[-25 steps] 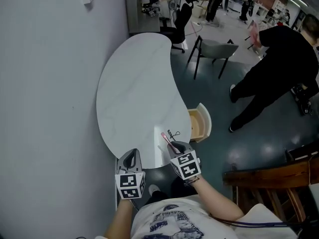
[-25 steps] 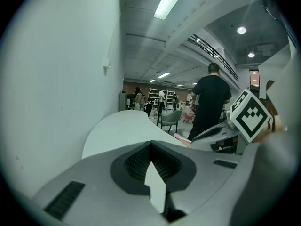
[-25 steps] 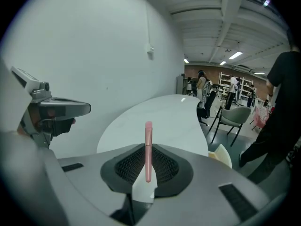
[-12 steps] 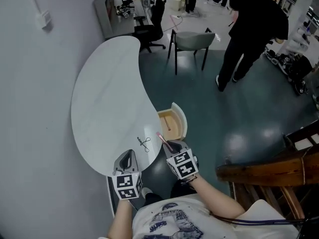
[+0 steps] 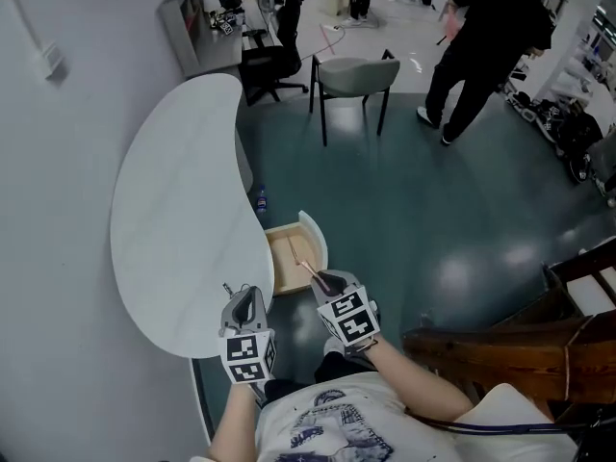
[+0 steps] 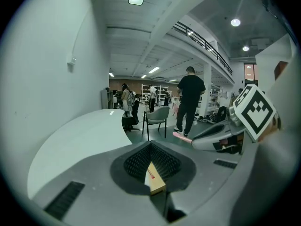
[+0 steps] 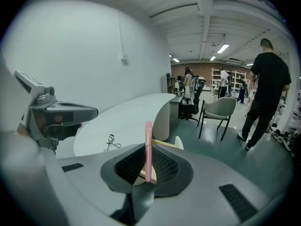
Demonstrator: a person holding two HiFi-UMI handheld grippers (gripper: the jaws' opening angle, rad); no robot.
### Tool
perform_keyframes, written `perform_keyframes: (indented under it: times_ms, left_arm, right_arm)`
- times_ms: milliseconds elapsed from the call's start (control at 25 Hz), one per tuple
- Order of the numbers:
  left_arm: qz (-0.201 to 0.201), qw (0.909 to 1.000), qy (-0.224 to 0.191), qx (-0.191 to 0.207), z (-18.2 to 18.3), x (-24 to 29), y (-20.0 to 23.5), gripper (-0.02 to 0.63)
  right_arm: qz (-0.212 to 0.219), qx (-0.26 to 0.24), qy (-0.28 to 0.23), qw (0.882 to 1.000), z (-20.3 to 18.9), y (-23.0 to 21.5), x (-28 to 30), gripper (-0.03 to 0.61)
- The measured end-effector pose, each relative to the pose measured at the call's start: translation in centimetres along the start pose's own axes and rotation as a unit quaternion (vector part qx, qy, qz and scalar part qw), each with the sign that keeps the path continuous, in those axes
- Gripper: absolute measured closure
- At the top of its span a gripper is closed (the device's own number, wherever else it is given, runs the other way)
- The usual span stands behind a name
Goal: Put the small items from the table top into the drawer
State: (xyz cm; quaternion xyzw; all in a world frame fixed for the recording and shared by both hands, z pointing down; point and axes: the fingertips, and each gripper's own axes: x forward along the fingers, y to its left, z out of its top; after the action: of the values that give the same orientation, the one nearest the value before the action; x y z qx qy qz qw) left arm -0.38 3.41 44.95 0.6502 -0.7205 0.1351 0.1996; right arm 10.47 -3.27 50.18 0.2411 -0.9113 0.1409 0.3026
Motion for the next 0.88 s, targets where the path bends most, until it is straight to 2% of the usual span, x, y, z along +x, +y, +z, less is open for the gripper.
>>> perform_keyframes:
  times_ms: [360,640,880]
  left_arm:
    - [0.008,0.9999,0.008,0.005,0.9,3.4,-3.8,0.594]
    - [0.011,0.9997,0.015,0.016,1.2,4.4,-4.8,0.594]
    - [0.014,0.9994,0.026,0.016,0.9,5.2,-3.8,0.594]
  right_arm:
    - [0.021,-0.005,-0.002,1.0,-0.6,-4.0,-0.2,0.518]
    - [0.023,0.011,0.001,1.0,-1.4,-5.8,-0.1,0.518]
    - [0.028,0.025,0.011,0.999,-1.9,-5.7,1.3,0.518]
